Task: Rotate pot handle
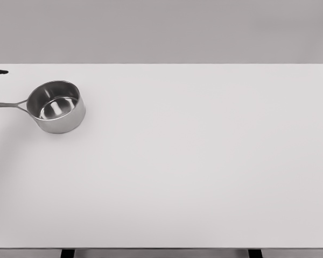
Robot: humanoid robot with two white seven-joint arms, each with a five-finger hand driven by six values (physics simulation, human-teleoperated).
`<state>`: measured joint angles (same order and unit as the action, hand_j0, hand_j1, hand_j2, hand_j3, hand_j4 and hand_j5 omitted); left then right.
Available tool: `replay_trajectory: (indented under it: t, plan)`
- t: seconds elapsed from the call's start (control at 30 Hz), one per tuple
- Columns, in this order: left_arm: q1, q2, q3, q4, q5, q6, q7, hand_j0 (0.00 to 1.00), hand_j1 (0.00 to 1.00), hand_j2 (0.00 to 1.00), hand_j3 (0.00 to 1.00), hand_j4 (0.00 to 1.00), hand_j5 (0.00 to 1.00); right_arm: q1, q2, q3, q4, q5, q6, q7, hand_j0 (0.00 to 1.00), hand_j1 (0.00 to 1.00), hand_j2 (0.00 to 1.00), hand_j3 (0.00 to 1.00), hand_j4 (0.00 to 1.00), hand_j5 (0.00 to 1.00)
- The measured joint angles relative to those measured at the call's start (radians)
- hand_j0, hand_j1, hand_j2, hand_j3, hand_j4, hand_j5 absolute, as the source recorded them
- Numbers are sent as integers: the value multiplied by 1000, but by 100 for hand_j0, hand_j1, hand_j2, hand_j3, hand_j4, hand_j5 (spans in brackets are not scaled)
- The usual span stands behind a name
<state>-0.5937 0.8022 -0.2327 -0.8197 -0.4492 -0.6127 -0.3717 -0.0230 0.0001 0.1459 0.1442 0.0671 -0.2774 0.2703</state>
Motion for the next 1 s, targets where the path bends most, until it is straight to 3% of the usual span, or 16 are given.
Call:
replay_trajectory:
  t: [1.0]
  plan:
    - [-3,-10,25,0,-1,0,0,100,100,100,100,100,100,0,0,0,0,0,0,0,100,100,100,100,100,100]
